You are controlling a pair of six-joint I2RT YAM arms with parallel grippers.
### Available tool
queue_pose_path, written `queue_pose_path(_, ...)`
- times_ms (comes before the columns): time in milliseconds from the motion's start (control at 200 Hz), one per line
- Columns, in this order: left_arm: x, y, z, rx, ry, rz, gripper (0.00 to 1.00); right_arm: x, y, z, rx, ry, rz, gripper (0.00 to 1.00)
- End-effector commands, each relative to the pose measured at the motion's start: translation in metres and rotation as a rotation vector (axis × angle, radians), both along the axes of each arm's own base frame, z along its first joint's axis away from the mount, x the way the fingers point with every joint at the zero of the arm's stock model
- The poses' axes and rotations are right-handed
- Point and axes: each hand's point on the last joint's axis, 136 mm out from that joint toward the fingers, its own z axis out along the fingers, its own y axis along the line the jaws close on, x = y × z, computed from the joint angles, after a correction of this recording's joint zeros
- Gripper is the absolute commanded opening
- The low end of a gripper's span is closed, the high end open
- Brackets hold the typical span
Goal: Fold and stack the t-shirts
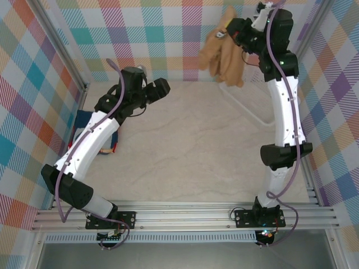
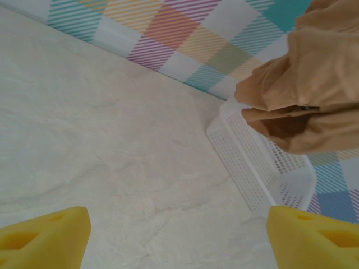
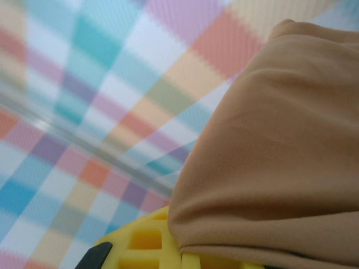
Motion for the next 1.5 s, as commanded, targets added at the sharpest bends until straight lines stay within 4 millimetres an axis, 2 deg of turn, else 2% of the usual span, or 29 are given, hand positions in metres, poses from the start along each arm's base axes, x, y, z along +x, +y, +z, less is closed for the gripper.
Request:
queue_pose_path(0,-0.008,0.038,0.012,0.099,0.001,0.132,0.83,-0.024,0.039,-0.021,-0.036,0.063,0.131,0.00)
queue_pose_path(80,-0.014,0.055,0.011,0.149,0.027,0.185,0.84,-0.045,0.072,-0.060,-0.086,0.152,0.209,0.00)
queue_pose_path(140,-0.021,0.066,0.006,0.186,0.053,0.216,0.84,-0.064,0.093,-0.103,-0.110,0.231,0.252,0.00)
queue_pose_path(175,-0.026,0.072,0.002,0.203,0.071,0.231,0.85,-0.075,0.104,-0.137,-0.110,0.289,0.280,0.00)
queue_pose_path(220,-0.031,0.077,-0.011,0.223,0.111,0.236,0.85,-0.092,0.109,-0.188,-0.103,0.414,0.286,0.00)
queue_pose_path(285,-0.043,0.088,-0.033,0.243,0.193,0.266,0.85,-0.119,0.115,-0.270,-0.069,0.641,0.312,0.00)
queue_pose_path(330,-0.051,0.092,-0.050,0.247,0.246,0.273,0.85,-0.143,0.114,-0.325,-0.090,0.798,0.317,0.12)
queue_pose_path(370,-0.058,0.093,-0.065,0.240,0.292,0.274,0.85,-0.165,0.113,-0.363,-0.119,0.904,0.333,0.19)
queue_pose_path(410,-0.066,0.094,-0.079,0.234,0.338,0.277,0.85,-0.182,0.112,-0.389,-0.140,0.973,0.359,0.29)
queue_pose_path(450,-0.073,0.094,-0.094,0.217,0.385,0.278,0.84,-0.193,0.109,-0.402,-0.176,1.000,0.371,0.38)
queue_pose_path(515,-0.084,0.094,-0.116,0.199,0.456,0.286,0.83,-0.202,0.099,-0.407,-0.247,1.007,0.359,0.45)
queue_pose_path(615,-0.099,0.093,-0.149,0.173,0.569,0.300,0.82,-0.201,0.084,-0.398,-0.325,0.991,0.322,0.45)
queue_pose_path(825,-0.115,0.110,-0.209,0.149,0.853,0.432,0.71,-0.177,0.061,-0.371,-0.361,0.897,0.253,0.46)
queue_pose_path(875,-0.118,0.114,-0.223,0.122,0.908,0.474,0.71,-0.174,0.057,-0.364,-0.358,0.866,0.251,0.47)
queue_pose_path(940,-0.125,0.121,-0.237,0.083,0.950,0.551,0.76,-0.172,0.051,-0.359,-0.380,0.830,0.230,0.49)
queue_pose_path(1025,-0.120,0.134,-0.248,0.066,0.921,0.629,0.79,-0.165,0.043,-0.359,-0.384,0.816,0.215,0.50)
queue_pose_path(1080,-0.110,0.134,-0.260,-0.002,0.908,0.640,0.80,-0.158,0.038,-0.364,-0.372,0.829,0.209,0.51)
queue_pose_path(1195,-0.082,0.121,-0.283,-0.121,0.904,0.625,0.82,-0.141,0.029,-0.376,-0.375,0.840,0.195,0.54)
queue_pose_path(1280,-0.065,0.111,-0.288,-0.160,0.883,0.607,0.82,-0.125,0.025,-0.380,-0.372,0.836,0.198,0.55)
queue_pose_path(1395,-0.057,0.109,-0.300,-0.153,0.882,0.606,0.79,-0.108,0.020,-0.390,-0.392,0.843,0.194,0.55)
queue_pose_path(1495,-0.054,0.104,-0.311,-0.122,0.890,0.577,0.78,-0.094,0.007,-0.405,-0.443,0.875,0.155,0.56)
